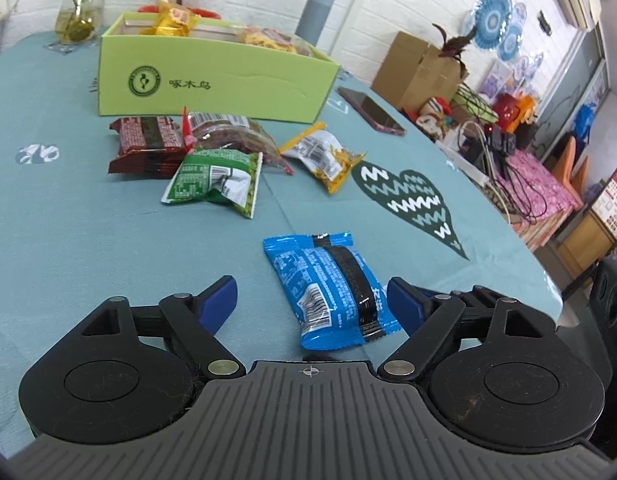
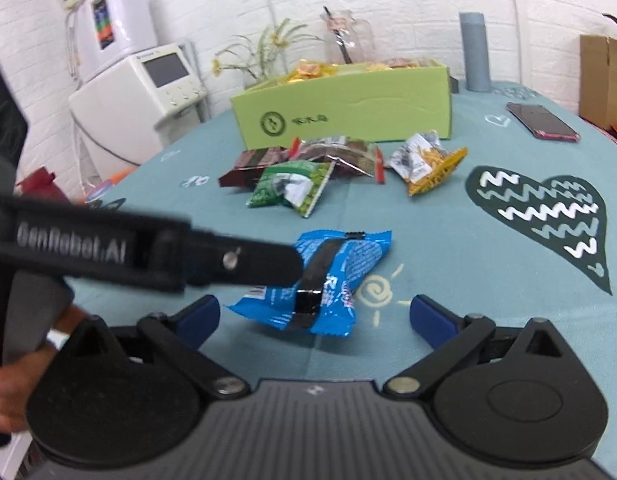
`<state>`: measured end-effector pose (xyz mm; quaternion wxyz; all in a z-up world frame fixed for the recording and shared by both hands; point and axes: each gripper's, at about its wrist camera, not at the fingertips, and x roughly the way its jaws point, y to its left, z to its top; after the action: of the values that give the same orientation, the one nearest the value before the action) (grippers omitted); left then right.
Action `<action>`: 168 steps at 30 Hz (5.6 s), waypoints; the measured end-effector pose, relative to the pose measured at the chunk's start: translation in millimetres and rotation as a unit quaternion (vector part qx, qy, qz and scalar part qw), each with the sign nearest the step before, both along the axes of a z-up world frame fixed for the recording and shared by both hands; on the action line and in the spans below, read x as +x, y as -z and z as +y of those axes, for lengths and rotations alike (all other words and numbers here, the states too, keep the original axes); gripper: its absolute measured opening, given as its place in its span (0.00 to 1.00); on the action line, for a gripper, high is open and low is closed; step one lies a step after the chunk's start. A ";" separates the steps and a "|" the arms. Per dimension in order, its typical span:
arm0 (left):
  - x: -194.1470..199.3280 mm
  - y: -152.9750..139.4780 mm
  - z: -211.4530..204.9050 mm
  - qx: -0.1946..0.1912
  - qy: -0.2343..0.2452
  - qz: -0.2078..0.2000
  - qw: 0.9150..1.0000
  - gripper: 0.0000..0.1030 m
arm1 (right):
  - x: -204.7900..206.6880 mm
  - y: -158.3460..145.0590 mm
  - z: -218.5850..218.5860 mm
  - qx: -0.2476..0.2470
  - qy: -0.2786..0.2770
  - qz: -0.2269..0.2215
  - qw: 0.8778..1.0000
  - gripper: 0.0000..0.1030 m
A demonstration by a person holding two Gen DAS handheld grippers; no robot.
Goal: Organize snacks
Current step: 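Lower the left tool onto the blue snack packet and close, then carry the blue packet into the lime-green box and open the left tool, then lower the left tool onto the green snack packet and close, then carry the green packet into the box and open the left tool, then grasp the yellow-and-white snack bag with the left tool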
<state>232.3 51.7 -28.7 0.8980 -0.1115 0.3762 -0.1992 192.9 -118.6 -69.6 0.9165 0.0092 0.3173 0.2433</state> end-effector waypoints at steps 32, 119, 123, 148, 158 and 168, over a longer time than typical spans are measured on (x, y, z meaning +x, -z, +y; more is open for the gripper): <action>188.1 -103.8 27.9 -0.010 -0.034 -0.120 0.992 0.35 | 189.0 -107.7 67.0 -0.041 -0.109 -0.146 0.982 0.77; 223.9 -91.6 112.2 -0.044 -0.104 -0.096 0.989 0.18 | 254.4 -104.0 132.2 0.025 -0.159 -0.093 0.983 0.59; 243.5 -73.9 129.6 -0.050 -0.136 -0.079 0.986 0.33 | 276.7 -93.5 125.2 0.028 -0.134 -0.084 0.987 0.73; 187.7 -26.4 -27.6 -0.060 0.053 0.008 0.997 0.57 | 174.2 -21.7 -26.1 -0.026 -0.030 -0.019 0.999 0.99; 203.1 8.4 -72.6 -0.028 0.134 0.068 0.988 0.11 | 145.5 -7.5 -28.6 -0.004 -0.080 0.018 0.997 0.99; 98.5 5.6 -65.7 0.001 0.104 0.028 0.994 0.21 | 47.8 -10.8 -21.1 -0.030 -0.079 -0.010 0.996 0.99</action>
<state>330.8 -13.9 -34.3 0.8616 -0.0765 0.4111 -0.2879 240.7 -139.7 -58.7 0.8975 -0.0455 0.3154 0.3050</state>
